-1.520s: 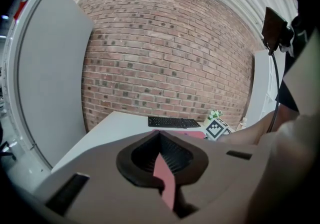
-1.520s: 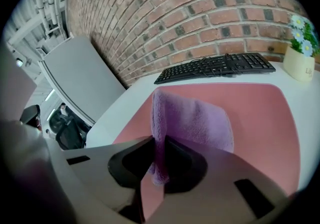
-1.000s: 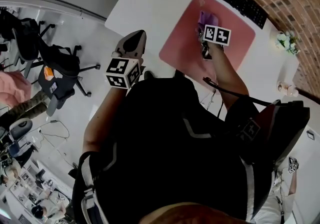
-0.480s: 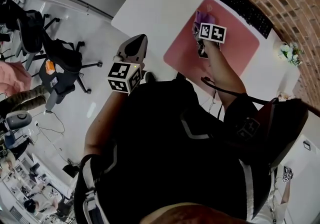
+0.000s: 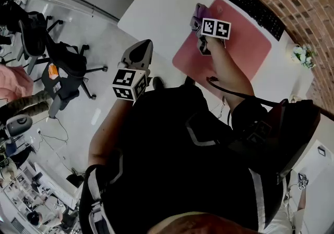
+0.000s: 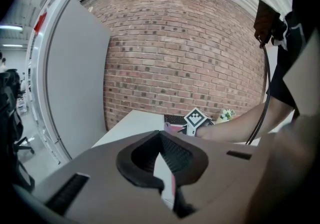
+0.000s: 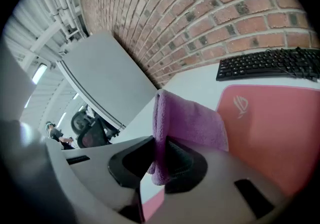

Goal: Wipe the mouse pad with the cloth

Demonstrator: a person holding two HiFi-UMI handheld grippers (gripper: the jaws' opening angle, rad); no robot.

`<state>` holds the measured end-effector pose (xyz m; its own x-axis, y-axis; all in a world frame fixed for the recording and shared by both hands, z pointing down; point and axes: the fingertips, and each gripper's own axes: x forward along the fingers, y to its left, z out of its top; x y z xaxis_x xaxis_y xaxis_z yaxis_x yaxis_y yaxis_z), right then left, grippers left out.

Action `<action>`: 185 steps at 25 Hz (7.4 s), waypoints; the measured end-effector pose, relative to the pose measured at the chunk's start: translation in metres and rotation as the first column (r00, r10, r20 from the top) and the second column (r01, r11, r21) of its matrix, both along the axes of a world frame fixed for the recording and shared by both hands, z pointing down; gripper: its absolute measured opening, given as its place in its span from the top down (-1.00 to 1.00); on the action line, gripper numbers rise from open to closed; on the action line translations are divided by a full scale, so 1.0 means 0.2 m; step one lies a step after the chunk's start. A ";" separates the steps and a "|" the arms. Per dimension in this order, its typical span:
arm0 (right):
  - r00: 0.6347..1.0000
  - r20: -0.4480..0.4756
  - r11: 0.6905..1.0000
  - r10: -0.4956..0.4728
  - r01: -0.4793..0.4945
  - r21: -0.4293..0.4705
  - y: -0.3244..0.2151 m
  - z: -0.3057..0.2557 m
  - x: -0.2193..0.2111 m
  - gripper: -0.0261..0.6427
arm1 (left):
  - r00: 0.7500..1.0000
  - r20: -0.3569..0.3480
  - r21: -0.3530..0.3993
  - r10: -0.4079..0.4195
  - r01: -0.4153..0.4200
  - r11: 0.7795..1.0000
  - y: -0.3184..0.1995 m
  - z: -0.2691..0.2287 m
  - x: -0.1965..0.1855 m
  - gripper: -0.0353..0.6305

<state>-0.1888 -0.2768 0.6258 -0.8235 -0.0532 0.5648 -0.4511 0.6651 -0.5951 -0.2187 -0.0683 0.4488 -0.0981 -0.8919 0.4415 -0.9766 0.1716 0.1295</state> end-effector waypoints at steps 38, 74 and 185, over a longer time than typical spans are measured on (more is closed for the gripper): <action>0.708 -0.221 0.734 0.671 -0.591 0.334 -0.75 -0.07 2.11 0.76 | 0.913 -0.052 0.019 0.405 -0.405 0.914 -0.64 0.06 0.62 0.89; 0.899 -0.247 0.925 0.362 -0.313 0.216 -0.72 0.16 1.14 0.76 | 0.984 -0.036 -0.013 0.172 -0.173 0.985 -0.37 0.06 0.25 0.88; 0.841 0.249 0.559 0.480 -0.512 0.652 0.92 -1.42 1.62 0.76 | 0.859 0.171 0.343 0.483 -0.512 0.788 0.08 -0.77 0.78 0.88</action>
<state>0.1356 -0.0927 0.3414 -0.5673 -0.8069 0.1642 -0.8235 0.5576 -0.1050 -0.0620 -0.0530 0.2942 0.3860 -0.9186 0.0851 -0.9222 -0.3864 0.0116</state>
